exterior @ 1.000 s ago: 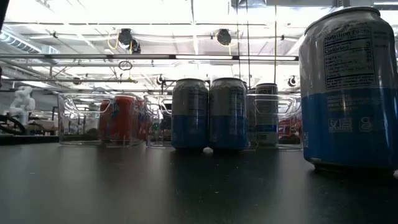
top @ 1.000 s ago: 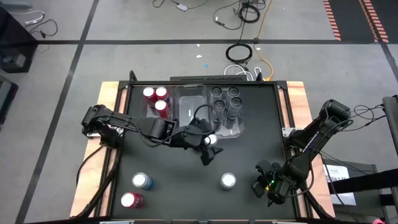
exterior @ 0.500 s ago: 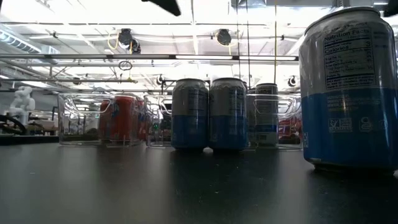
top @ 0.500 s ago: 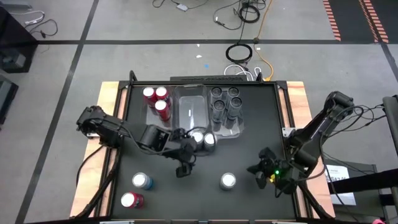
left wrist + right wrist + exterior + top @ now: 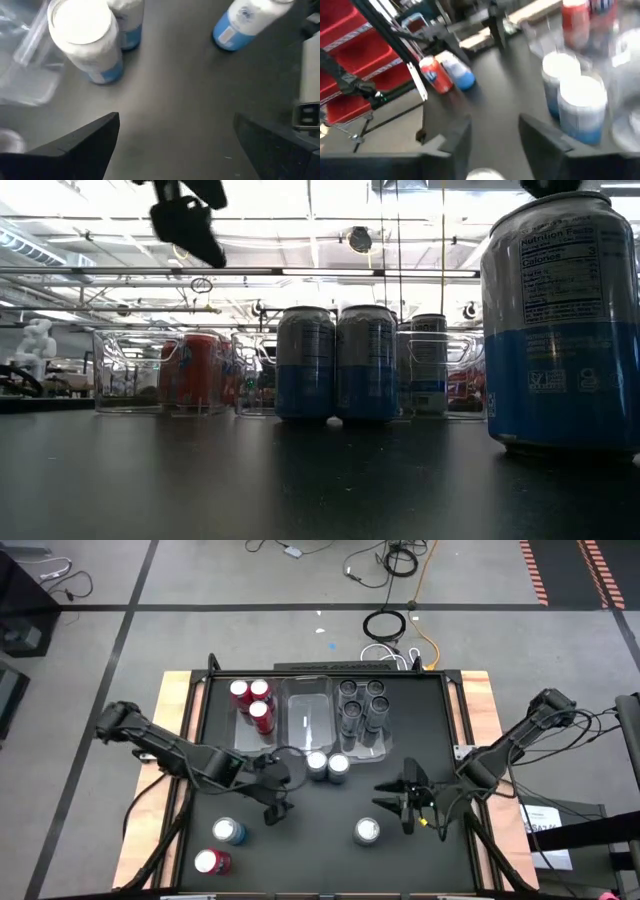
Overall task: Sort soda cans
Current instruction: Put the blue and white soda can into the middle transparent bin
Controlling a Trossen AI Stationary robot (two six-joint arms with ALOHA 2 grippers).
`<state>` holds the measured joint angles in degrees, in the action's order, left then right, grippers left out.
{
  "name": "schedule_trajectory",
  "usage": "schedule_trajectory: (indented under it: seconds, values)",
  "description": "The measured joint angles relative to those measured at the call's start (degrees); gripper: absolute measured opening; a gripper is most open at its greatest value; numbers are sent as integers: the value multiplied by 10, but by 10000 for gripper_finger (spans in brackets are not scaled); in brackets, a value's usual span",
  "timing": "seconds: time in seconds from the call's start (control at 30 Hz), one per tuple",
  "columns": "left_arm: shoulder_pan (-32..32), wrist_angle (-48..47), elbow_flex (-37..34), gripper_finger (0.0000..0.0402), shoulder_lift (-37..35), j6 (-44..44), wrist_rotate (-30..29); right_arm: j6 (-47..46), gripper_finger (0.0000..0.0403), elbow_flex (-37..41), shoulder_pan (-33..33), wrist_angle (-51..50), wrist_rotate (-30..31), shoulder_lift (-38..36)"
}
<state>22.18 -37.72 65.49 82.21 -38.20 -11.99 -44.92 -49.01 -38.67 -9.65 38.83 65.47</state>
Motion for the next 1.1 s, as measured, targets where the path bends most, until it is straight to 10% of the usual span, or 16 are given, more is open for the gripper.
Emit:
schedule_trajectory:
  seconds: [0.43,0.87,1.1]
  values:
    - [32,64,-69,400,-127,-65,11,143,356,0,77,82,-84,1]
    - [34,32,-69,400,-141,-17,-13,132,351,-345,83,-397,-87,170]
    - [34,22,-69,400,-141,27,-15,129,351,-444,83,-432,-108,244]
